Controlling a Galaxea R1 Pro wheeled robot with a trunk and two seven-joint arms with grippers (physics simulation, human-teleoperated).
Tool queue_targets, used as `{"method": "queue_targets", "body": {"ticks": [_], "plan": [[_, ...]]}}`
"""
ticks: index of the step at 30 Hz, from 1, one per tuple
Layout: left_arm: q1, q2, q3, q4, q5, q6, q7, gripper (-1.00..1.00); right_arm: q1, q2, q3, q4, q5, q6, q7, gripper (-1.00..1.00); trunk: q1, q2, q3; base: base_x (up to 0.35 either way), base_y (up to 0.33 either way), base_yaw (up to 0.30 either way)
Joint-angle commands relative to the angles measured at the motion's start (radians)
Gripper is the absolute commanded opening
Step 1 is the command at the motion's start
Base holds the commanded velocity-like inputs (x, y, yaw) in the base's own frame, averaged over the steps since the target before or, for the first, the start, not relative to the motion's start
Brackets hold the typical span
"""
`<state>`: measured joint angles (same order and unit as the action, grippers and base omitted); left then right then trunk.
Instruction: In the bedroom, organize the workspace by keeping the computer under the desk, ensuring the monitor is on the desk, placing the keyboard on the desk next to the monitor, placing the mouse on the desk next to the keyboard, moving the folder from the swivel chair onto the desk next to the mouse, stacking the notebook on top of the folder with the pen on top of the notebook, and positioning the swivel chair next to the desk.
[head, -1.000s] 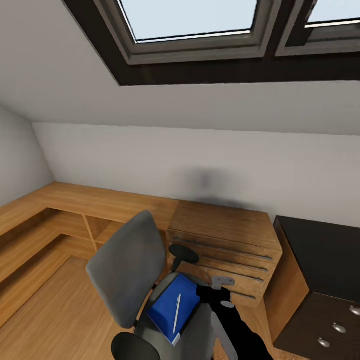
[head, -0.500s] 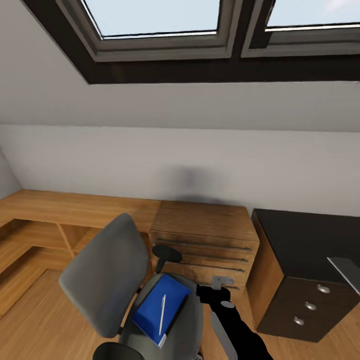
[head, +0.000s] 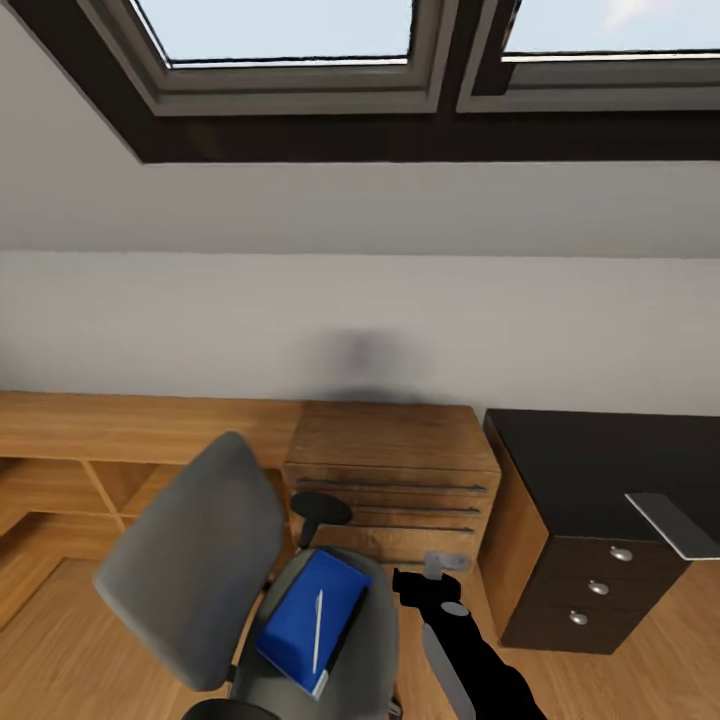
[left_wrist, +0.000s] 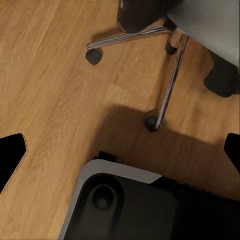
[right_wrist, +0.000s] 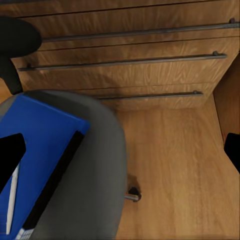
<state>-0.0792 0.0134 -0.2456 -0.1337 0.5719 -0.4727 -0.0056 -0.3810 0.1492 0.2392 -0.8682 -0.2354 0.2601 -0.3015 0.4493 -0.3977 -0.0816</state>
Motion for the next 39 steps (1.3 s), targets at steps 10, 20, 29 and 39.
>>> {"method": "queue_targets", "body": {"ticks": [10,20,29,39], "plan": [[-0.001,0.0,-0.009,0.0,0.009,-0.003,-0.001,1.0,-0.001,0.0,0.005,-0.002,-0.007,0.004,-0.008,1.0,0.001,-0.002,-0.003,0.0,0.208,-0.008],[-0.001,0.0,-0.009,0.0,0.009,-0.003,-0.001,1.0,-0.001,0.0,0.006,-0.001,-0.007,0.004,-0.007,1.0,0.001,-0.002,-0.003,0.0,0.035,0.0],[-0.001,0.0,-0.009,0.0,0.009,-0.003,-0.001,1.0,-0.001,0.0,0.008,0.003,-0.006,0.009,-0.007,1.0,0.001,-0.002,-0.003,0.0,0.083,0.0],[-0.001,0.0,-0.009,0.0,0.009,-0.003,-0.001,1.0,-0.001,0.001,0.011,0.041,-0.007,0.024,-0.005,1.0,0.001,-0.002,-0.003,-0.001,0.035,0.0]]}}
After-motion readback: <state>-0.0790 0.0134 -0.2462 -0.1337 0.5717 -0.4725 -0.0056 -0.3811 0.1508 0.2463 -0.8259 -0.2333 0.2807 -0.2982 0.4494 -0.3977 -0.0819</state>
